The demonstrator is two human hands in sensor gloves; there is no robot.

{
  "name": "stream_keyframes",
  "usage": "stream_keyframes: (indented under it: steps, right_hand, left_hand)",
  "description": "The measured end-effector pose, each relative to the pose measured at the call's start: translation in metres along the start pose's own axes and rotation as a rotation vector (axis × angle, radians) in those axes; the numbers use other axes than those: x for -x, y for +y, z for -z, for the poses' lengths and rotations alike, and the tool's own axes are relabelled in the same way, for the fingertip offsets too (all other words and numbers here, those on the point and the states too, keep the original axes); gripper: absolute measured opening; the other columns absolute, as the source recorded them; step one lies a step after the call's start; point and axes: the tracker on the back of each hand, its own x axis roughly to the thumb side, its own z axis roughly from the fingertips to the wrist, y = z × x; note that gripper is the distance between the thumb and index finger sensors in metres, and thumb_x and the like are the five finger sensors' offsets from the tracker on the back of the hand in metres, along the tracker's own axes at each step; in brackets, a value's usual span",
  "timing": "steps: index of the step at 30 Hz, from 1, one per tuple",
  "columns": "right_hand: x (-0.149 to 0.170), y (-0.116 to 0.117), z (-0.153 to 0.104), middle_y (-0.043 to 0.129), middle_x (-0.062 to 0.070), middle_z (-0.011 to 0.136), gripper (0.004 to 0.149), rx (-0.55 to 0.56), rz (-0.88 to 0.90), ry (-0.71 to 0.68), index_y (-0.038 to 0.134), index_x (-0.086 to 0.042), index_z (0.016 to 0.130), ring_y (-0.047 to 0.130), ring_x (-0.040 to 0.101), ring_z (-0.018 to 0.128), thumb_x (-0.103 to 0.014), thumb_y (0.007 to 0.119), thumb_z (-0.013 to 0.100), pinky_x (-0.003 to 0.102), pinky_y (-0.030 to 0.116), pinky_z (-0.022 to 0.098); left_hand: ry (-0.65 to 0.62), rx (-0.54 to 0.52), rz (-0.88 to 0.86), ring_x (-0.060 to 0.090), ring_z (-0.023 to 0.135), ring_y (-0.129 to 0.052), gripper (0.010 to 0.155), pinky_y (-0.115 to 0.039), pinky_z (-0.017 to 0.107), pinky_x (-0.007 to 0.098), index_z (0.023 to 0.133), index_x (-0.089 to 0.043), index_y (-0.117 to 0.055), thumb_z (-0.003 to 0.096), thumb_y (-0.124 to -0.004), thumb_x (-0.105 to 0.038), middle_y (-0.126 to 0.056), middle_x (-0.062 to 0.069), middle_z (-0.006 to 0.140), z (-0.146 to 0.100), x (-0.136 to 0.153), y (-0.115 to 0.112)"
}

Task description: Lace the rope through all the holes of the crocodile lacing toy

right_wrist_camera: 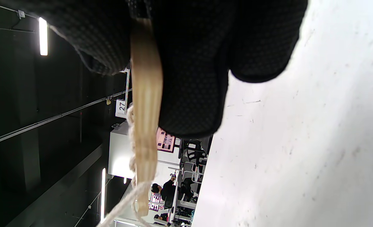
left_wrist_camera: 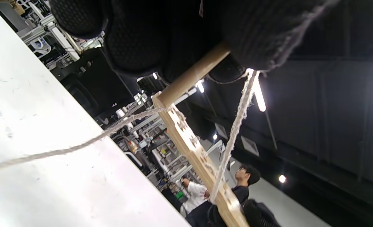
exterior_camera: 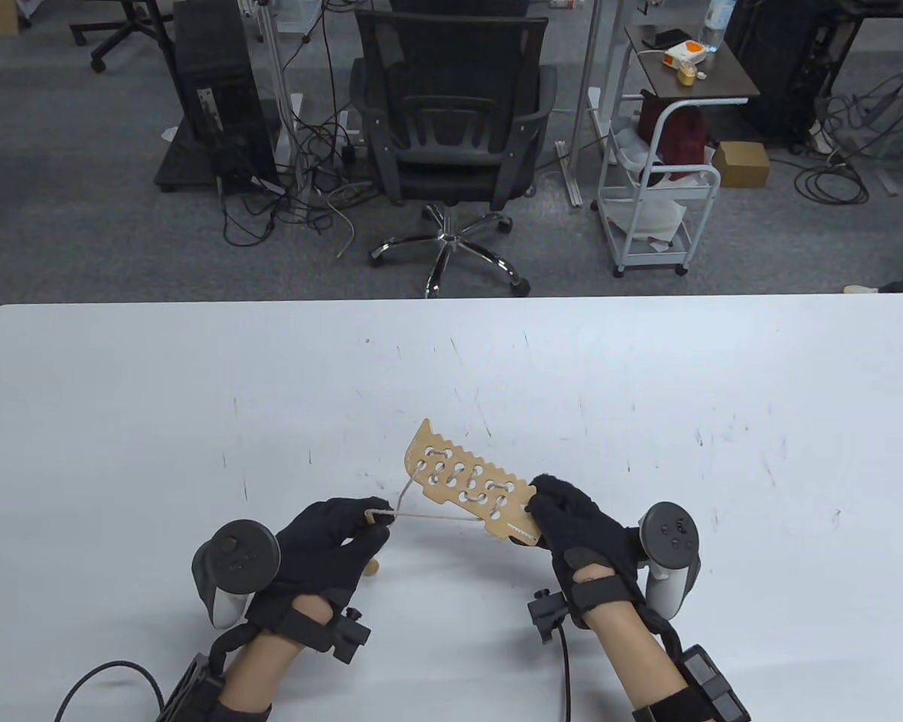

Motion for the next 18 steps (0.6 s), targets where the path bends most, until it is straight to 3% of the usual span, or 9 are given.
stream_keyframes:
  steps: [9, 18]
  right_hand:
    - [0.003, -0.005, 0.004, 0.102, 0.009, 0.07, 0.051, 0.016, -0.016, 0.018, 0.075, -0.006, 0.088, 0.11, 0.019, 0.045, -0.035, 0.085, 0.047, 0.041, 0.085, 0.042]
    - [0.003, -0.006, 0.004, 0.102, 0.009, 0.07, 0.051, 0.018, -0.037, 0.028, 0.075, -0.006, 0.088, 0.11, 0.019, 0.045, -0.035, 0.085, 0.047, 0.041, 0.085, 0.042]
  left_hand:
    - [0.027, 0.151, 0.29, 0.028, 0.072, -0.087, 0.057, -0.061, 0.071, 0.057, 0.098, -0.028, -0.077, 0.0422, -0.083, -0.03, -0.09, 0.002, 0.085, 0.005, 0.002, -0.01]
    - [0.062, 0.257, 0.428, 0.024, 0.06, -0.097, 0.055, -0.068, 0.068, 0.054, 0.092, -0.029, -0.083, 0.0384, -0.095, -0.034, -0.101, 0.001, 0.072, 0.009, 0.012, -0.02]
